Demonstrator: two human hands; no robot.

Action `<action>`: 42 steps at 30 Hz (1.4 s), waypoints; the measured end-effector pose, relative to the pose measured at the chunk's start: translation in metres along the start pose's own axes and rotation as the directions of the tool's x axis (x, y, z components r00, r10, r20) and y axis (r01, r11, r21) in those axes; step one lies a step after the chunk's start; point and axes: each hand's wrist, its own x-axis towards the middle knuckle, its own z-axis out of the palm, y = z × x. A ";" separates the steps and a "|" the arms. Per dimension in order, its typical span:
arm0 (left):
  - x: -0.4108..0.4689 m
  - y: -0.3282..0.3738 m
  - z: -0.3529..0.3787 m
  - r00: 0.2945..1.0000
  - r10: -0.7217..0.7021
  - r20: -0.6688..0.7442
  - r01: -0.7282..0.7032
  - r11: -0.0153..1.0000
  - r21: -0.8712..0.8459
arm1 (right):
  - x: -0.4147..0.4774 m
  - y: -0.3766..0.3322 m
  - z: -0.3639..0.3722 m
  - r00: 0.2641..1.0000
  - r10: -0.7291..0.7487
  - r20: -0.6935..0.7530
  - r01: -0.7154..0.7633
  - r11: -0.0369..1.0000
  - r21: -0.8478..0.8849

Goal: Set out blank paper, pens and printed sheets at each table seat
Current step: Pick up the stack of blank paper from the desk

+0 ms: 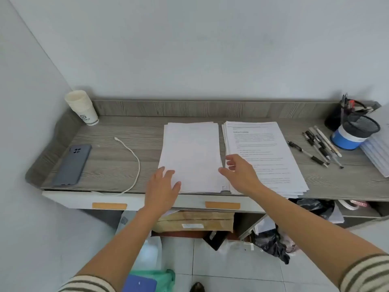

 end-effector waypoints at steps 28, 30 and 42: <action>0.022 -0.025 -0.022 0.993 -0.103 -0.057 0.054 0.832 -0.552 | 0.045 -0.063 0.020 0.991 0.053 0.124 -0.103 0.890 0.445; 0.032 -0.014 -0.057 0.985 -0.162 -0.066 0.049 0.618 -0.785 | 0.029 -0.071 0.007 0.993 -0.034 0.109 -0.019 0.889 0.457; -0.032 0.039 -0.147 0.991 0.074 -0.108 -0.131 0.479 -0.868 | -0.043 -0.081 -0.052 0.955 -0.219 0.201 -0.012 0.648 0.762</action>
